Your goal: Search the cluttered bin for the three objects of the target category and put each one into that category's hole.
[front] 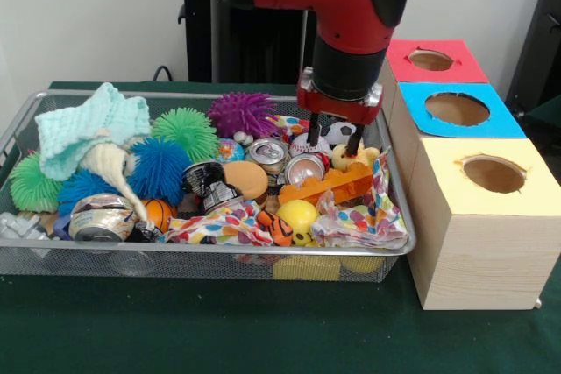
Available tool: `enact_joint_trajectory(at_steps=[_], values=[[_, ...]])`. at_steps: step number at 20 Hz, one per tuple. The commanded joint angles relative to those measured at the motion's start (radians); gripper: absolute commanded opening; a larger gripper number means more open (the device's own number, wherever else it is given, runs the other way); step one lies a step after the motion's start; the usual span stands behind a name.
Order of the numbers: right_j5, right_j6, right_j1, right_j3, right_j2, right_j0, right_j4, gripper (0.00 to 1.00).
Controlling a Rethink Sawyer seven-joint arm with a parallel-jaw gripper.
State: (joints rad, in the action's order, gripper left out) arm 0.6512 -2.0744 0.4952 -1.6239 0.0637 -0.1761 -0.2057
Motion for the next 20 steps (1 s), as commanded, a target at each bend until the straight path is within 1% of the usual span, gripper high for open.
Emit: enact_joint_trajectory(at_steps=[1, 4, 5, 7, 11, 15, 16, 19, 20], values=[[-0.047, -0.136, -0.024, -0.048, 0.028, 0.019, 0.037, 1.00], [-0.060, -0.147, -0.028, -0.053, 0.016, 0.033, 0.034, 1.00], [-0.080, -0.160, -0.035, -0.063, 0.011, 0.043, 0.032, 1.00], [-0.119, -0.179, -0.064, -0.058, 0.002, 0.058, 0.027, 1.00], [-0.210, -0.207, -0.139, -0.031, -0.024, 0.086, 0.020, 1.00], [-0.294, -0.196, -0.157, -0.036, -0.019, 0.084, 0.031, 1.00], [-0.316, -0.192, -0.160, -0.032, -0.032, 0.096, 0.033, 0.00], [-0.354, -0.214, -0.165, -0.020, -0.058, 0.117, 0.031, 0.00], [-0.352, -0.221, -0.166, -0.017, -0.068, 0.125, 0.040, 0.00]])
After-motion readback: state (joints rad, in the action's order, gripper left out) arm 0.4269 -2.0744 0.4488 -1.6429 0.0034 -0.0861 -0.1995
